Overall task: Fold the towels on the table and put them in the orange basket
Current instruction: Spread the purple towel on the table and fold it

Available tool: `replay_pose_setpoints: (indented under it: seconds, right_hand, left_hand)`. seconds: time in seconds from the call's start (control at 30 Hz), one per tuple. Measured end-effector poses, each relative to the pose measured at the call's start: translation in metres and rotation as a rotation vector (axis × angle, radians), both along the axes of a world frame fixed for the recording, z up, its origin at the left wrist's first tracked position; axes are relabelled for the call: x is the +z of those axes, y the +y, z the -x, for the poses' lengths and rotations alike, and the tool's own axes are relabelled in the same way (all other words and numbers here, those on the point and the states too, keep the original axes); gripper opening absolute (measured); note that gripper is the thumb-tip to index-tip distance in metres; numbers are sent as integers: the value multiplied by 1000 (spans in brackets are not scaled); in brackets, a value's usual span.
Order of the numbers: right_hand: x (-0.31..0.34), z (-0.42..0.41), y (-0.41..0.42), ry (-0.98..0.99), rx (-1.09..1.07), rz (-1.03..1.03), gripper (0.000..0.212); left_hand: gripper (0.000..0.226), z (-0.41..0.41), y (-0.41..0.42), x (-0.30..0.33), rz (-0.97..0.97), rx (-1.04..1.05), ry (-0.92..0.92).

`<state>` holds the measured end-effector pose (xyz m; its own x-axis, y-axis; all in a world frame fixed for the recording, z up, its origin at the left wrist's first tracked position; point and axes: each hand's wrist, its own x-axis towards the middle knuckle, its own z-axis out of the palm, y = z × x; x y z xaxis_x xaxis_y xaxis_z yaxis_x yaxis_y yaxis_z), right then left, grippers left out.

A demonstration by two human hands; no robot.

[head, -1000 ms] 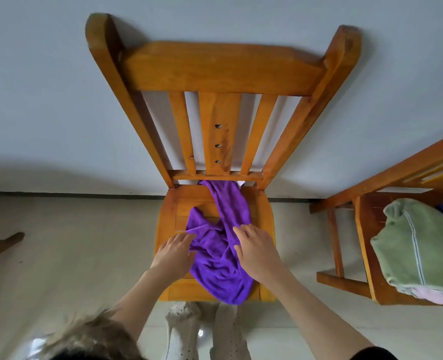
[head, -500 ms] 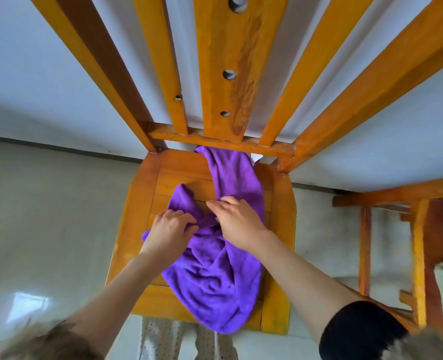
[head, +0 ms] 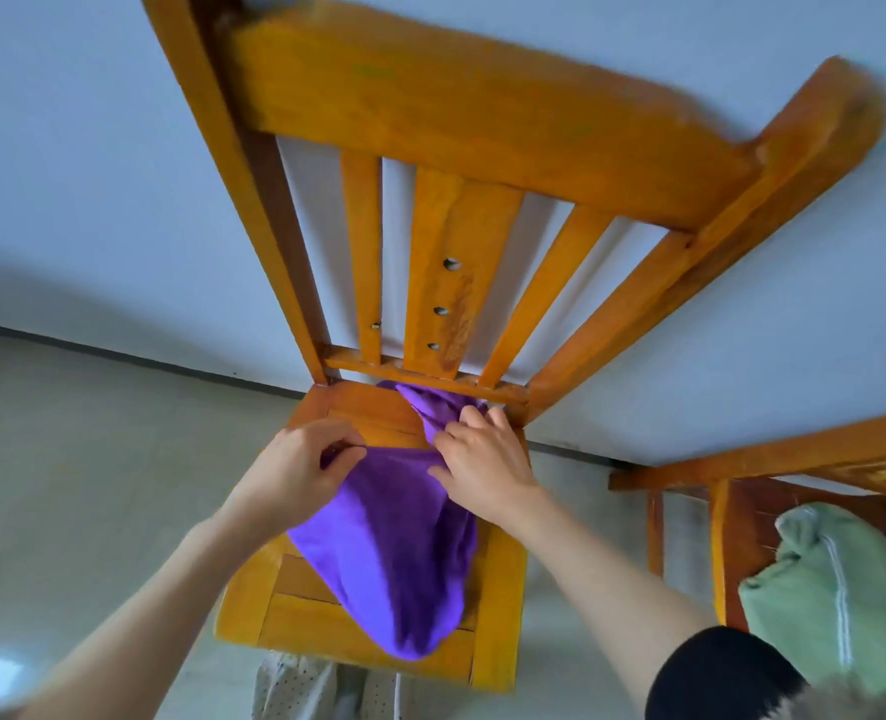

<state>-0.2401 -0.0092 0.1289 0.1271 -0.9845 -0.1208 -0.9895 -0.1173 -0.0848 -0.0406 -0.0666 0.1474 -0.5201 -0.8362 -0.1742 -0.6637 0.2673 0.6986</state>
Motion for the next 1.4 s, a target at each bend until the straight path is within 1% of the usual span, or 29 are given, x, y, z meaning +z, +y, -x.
replay_pose_setpoints:
  seconds: [0.13,0.2,0.27,0.33,0.4,0.47,0.53,0.63,0.73,0.9,1.03,1.13,1.2,1.3,1.4]
  right_hand:
    - [76,-9,-9,-82,-68,83,31]
    - [120,-20,-16,-126,-53,129,26]
    - [160,-32,-23,-134,2,99,28]
    - [198,-44,-32,-187,21,66,30]
    - [236,-59,-42,-322,-2,86,26]
    - [278,-81,-52,-498,-17,117,21]
    - [319,-109,-59,-617,6,120,17]
    - [371,-157,-61,-747,73,67,7]
    - [402,-210,-62,-788,147,30,6]
    - [425,-310,-55,-783,258,-35,14]
    - [429,-390,-49,-811,317,-118,31]
    - [432,-450,-44,-810,395,-165,48]
    - [436,-490,-42,-809,454,-187,56]
    - [442,-543,-39,-825,547,-236,58]
    - [442,-591,-45,-823,645,-314,53]
  left_hand:
    - [11,-22,-7,88,29,82,84]
    - [9,-33,-9,134,68,117,133]
    - [9,-47,-10,177,119,152,162]
    - [20,-64,-10,216,178,189,181]
    - [22,-86,-10,253,201,262,215]
    - [17,-112,-12,291,232,360,262]
    - [12,-141,-11,326,269,420,304]
    - [11,-188,-2,375,359,466,310]
    - [13,-243,17,414,479,509,266]
    - [12,-341,62,453,604,571,200]
    - [13,-418,96,460,665,681,164]
    - [13,-476,118,462,710,803,147]
    - [15,-513,132,464,732,891,139]
    - [19,-564,151,464,778,1011,110]
    - [21,-607,164,465,803,1116,79]
